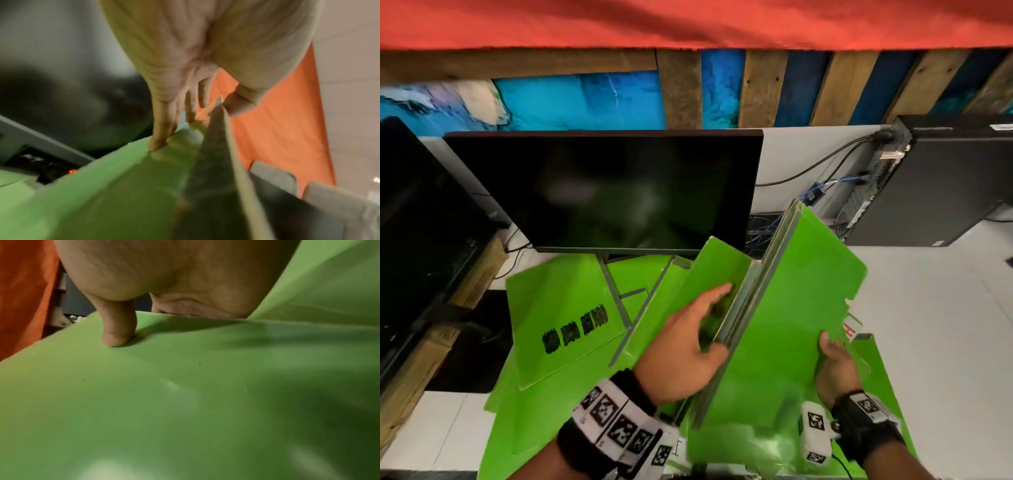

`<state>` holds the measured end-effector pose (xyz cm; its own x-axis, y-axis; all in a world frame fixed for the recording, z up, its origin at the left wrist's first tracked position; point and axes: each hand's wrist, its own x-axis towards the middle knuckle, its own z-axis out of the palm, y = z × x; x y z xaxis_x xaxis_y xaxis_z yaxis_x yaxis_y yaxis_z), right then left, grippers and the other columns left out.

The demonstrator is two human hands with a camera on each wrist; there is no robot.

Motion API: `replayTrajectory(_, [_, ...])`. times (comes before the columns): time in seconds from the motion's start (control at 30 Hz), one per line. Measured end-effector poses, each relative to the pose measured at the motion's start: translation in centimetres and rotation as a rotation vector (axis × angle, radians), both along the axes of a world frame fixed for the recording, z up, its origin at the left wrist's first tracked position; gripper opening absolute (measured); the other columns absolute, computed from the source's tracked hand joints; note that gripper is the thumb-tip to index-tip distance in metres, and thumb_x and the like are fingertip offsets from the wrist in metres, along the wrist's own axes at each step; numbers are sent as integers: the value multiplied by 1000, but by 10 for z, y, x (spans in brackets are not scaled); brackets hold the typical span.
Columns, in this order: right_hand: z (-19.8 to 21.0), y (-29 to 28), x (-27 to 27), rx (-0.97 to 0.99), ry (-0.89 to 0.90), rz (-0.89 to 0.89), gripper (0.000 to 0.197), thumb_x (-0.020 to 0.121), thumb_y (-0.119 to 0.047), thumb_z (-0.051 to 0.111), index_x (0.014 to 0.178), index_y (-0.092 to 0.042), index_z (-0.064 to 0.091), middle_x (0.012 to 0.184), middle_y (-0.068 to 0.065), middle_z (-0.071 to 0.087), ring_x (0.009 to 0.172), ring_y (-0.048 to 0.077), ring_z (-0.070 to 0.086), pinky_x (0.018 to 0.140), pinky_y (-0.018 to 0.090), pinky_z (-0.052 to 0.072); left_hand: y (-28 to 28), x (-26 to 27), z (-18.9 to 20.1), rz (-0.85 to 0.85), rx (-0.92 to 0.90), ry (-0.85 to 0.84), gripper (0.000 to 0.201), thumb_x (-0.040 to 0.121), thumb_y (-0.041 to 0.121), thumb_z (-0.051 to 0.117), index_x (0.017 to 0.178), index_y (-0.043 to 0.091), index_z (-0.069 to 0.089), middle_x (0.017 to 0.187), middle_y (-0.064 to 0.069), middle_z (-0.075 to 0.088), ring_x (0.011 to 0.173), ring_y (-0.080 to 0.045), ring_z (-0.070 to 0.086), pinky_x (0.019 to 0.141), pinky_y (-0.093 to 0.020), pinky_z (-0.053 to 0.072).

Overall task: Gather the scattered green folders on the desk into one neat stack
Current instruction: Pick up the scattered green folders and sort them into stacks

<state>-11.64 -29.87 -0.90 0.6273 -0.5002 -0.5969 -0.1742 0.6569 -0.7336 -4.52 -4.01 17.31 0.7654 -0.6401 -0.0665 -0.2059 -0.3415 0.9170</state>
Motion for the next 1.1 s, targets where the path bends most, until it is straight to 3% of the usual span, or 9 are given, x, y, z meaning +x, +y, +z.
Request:
replayTrajectory(0.13, [14, 2, 15, 32, -55, 59, 82, 68, -30, 77, 135, -8, 34, 151, 12, 35, 136, 27, 37, 110, 48, 27, 10, 6, 31, 7, -355, 98, 73, 73, -8, 44, 129, 37, 40, 123, 36, 54, 119, 6, 51, 87, -22, 53])
replayTrajectory(0.27, [24, 11, 29, 5, -78, 94, 87, 70, -26, 77, 140, -6, 30, 156, 14, 23, 142, 25, 25, 116, 50, 15, 14, 18, 12, 174, -550, 255, 66, 61, 0, 38, 121, 24, 52, 80, 18, 59, 75, -2, 51, 68, -20, 45])
replayTrajectory(0.43, [26, 24, 38, -112, -73, 269, 85, 83, -24, 64, 151, -14, 14, 158, 9, 18, 143, 26, 21, 114, 50, 13, 10, 11, -18, 281, -610, 490, 61, 65, 6, 39, 123, 14, 53, 92, -11, 57, 80, -25, 50, 71, -33, 47])
replayTrajectory(0.6, [18, 12, 20, -81, -51, 229, 101, 65, -34, 71, 149, -10, 20, 156, 9, 23, 142, 26, 21, 115, 49, 12, 15, 24, -46, 135, -309, 441, 67, 81, 35, 54, 143, 16, 38, 126, 0, 58, 115, -13, 54, 101, -38, 42])
replayTrajectory(0.7, [14, -7, 7, -106, -40, 134, 128, 43, -50, 84, 148, -7, 24, 148, 5, 33, 137, 23, 29, 114, 46, 16, 9, 58, -68, 236, -246, 290, 32, 92, 33, 52, 121, 19, 61, 117, 1, 67, 109, -10, 62, 92, -36, 51])
replayTrajectory(0.77, [16, -19, 2, -125, -27, 77, 115, 48, -43, 88, 143, -5, 35, 139, 9, 49, 127, 24, 47, 107, 44, 34, 4, 92, -103, 354, -109, 162, 20, 95, 12, 52, 108, 22, 63, 107, 6, 69, 99, -7, 64, 89, -36, 50])
replayTrajectory(0.83, [18, -32, -3, -107, -45, 30, 80, 63, -36, 84, 128, -4, 51, 108, 6, 72, 97, 19, 69, 79, 36, 56, 2, 121, -138, 333, 255, 24, 33, 88, 13, 62, 120, 21, 58, 123, 0, 62, 117, -17, 57, 103, -40, 43])
replayTrajectory(1.0, [16, -58, -13, -169, -17, -47, 34, 84, -24, 67, 116, -14, 62, 111, 4, 70, 89, 18, 71, 75, 35, 59, -35, 131, -175, -407, 753, -487, 70, 80, 19, 66, 142, 28, 37, 159, 2, 20, 149, -22, 8, 120, -46, 15])
replayTrajectory(1.1, [11, -66, -21, -178, 11, -23, 22, 95, -7, 47, 110, -14, 62, 92, -3, 75, 76, 13, 72, 60, 25, 58, -62, 129, -183, -516, 796, -511, 85, 79, 36, 68, 148, 30, 20, 161, 3, 8, 148, -25, 11, 117, -50, 21])
